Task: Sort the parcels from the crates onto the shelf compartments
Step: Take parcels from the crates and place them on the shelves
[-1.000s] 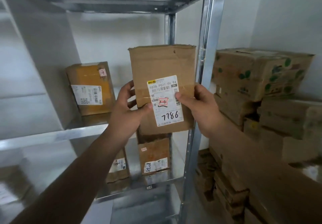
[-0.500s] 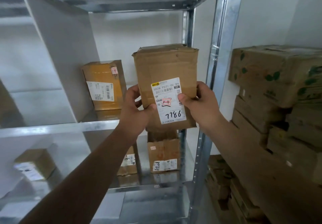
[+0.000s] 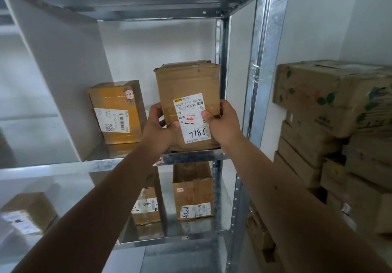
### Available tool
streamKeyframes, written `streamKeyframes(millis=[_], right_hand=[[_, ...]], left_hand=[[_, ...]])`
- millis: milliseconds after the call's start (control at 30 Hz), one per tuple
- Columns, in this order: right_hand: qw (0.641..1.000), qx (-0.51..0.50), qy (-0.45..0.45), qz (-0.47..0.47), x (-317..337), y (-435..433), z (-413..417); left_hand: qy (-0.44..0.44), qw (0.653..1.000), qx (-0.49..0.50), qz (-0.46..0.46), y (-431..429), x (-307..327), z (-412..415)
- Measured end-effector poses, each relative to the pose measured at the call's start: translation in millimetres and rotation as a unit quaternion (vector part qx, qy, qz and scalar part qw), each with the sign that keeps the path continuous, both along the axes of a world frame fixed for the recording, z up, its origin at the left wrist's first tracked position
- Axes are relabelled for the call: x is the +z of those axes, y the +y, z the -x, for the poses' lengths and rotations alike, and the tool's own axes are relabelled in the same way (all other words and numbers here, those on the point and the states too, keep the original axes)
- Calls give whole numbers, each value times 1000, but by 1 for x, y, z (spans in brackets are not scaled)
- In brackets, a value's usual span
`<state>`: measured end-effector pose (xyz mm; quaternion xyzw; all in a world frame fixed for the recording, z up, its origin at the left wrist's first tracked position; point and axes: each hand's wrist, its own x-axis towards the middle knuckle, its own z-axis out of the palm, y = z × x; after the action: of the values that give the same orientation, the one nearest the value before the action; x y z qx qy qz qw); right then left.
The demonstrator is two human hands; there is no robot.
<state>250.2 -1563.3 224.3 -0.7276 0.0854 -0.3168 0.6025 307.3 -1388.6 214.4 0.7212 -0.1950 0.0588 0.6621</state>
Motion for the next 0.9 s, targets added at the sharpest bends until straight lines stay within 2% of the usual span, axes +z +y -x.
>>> streamKeyframes(millis=[167,433,900], right_hand=[[1000,-3,10,-6,-1,-5,-25],[1000,-24,6,11,-7,-10,-53],[1000,-11,14,-1,-4,-6,-47]], left_hand=[[20,1000,12,1,-11,1,-26],[1,998,51,-32,-27,1,-43],[29,996,61,-50,-31,7,-35]])
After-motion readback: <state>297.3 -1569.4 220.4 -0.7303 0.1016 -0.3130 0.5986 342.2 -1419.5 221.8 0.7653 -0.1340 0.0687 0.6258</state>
